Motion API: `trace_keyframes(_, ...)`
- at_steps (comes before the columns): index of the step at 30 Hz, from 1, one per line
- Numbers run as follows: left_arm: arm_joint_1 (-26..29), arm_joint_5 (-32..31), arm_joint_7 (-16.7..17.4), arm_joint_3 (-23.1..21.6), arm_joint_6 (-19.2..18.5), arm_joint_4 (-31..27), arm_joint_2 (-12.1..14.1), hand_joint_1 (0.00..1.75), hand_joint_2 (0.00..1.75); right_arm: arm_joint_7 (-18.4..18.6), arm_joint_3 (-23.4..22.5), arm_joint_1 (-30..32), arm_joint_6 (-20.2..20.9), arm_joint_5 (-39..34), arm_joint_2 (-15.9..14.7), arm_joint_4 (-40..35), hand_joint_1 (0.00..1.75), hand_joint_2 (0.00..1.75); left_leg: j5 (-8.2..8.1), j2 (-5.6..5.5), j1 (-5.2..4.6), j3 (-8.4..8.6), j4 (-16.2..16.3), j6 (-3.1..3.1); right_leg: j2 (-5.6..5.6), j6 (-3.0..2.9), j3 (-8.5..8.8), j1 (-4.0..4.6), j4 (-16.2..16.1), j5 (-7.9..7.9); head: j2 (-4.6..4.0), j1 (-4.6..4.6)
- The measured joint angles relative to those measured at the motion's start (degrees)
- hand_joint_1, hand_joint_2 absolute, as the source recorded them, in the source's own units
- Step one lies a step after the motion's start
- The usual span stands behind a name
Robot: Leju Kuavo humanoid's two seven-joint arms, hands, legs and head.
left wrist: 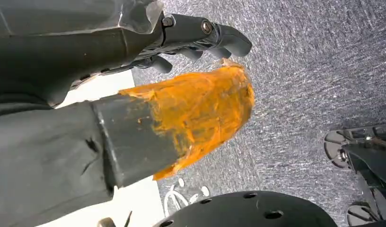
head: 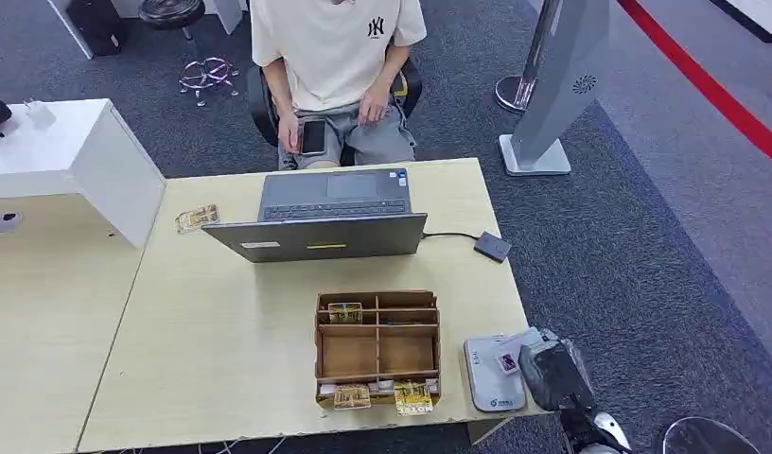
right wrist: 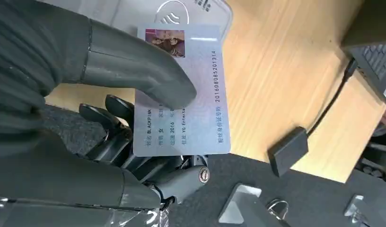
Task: Pass the card to the sensor for recognition and then transmit it.
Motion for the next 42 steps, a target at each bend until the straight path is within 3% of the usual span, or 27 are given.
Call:
trace_keyframes(20,0.0,0.1,0.0,0.2,-0.1,0.0,0.1,0.0,0.0,1.0,1.1,-1.6,4.0,3.0,-4.2,5.2,1.75,1.75,0.0,0.01,0.0,0.05,0.0,0.0,0.02,0.0,0.02,0.0,0.0,0.0,0.0,0.0)
trace_keyframes(25,0.1,4.7,-4.1,2.5,1.7,0.0,-1.0,0.0,0.0,1.7,0.8,-0.3,4.4,4.2,-4.4,4.1,1.75,1.75,-0.04,0.0,-0.01,0.1,0.0,0.06,-0.01,0.01,0.08,0.0,0.0,0.0,0.0,0.0)
trace_keyframes(34,0.2,5.0,-4.5,4.3,1.6,0.0,-1.6,0.0,0.0,1.6,-0.2,0.1,6.6,7.6,-4.4,3.2,1.75,1.75,-0.06,0.03,-0.01,0.12,0.0,0.09,0.03,0.01,0.07,0.0,0.0,0.0,0.0,0.0)
trace_keyframes(42,0.2,5.3,-5.0,4.6,1.7,0.0,-1.9,0.0,0.0,1.2,-0.2,0.2,5.4,7.3,-4.5,2.2,1.75,1.75,-0.05,0.02,-0.01,0.1,0.0,0.08,0.03,0.01,0.07,0.0,0.0,0.0,0.0,0.0)
